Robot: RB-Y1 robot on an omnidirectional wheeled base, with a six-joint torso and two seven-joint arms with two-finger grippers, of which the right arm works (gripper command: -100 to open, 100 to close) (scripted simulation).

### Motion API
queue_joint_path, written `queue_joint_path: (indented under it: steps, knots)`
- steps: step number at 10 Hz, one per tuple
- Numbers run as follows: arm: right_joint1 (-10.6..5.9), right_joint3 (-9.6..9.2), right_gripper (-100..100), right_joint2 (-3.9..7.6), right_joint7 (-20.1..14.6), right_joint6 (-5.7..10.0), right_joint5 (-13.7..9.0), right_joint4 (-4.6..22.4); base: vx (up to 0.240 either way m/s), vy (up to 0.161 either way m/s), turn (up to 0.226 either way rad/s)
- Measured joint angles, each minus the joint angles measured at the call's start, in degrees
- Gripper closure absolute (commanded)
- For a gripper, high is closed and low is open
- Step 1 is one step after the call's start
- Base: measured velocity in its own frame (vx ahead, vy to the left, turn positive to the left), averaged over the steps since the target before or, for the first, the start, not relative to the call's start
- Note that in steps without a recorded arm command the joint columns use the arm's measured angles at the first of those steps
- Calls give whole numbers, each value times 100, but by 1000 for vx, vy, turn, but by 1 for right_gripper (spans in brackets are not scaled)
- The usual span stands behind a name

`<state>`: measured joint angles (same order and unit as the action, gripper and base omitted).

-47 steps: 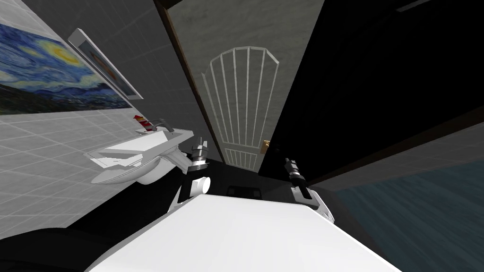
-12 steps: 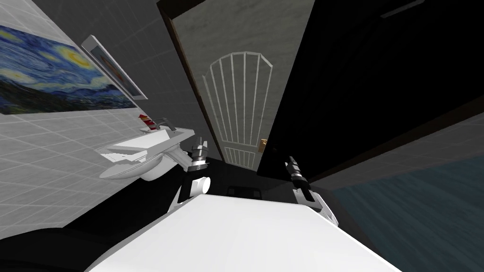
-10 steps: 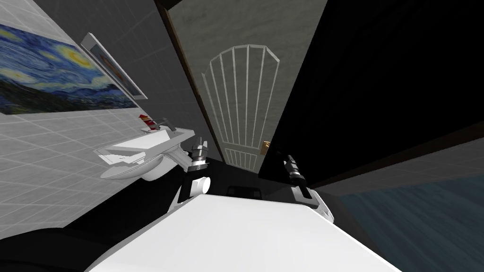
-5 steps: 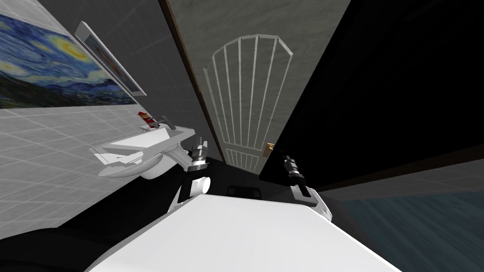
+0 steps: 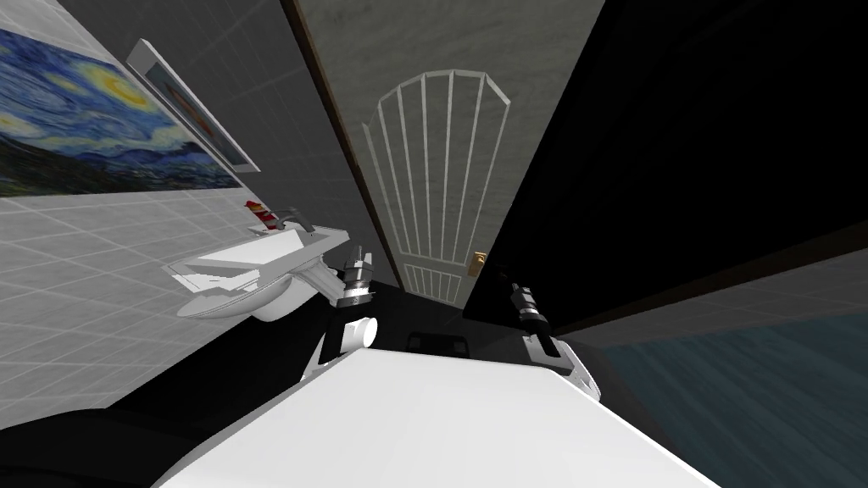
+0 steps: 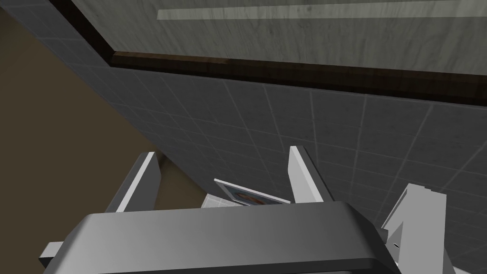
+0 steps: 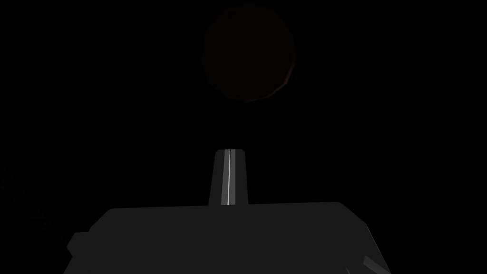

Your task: Pull the door open

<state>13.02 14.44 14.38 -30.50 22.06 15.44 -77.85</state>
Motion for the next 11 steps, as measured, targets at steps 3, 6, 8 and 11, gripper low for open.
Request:
queue_joint_path:
  steps: [3, 6, 8, 11]
  knots:
    - [99, -70, -100, 37, -104, 78, 37, -68, -192, 62, 33]
    - [170, -194, -100, 50, -218, 87, 83, -244, -63, 24, -34]
    - [191, -57, -100, 67, -167, 20, 42, -147, 110, -141, -47]
    - [121, 26, -100, 41, -80, 35, 16, -9, 189, -27, 45]
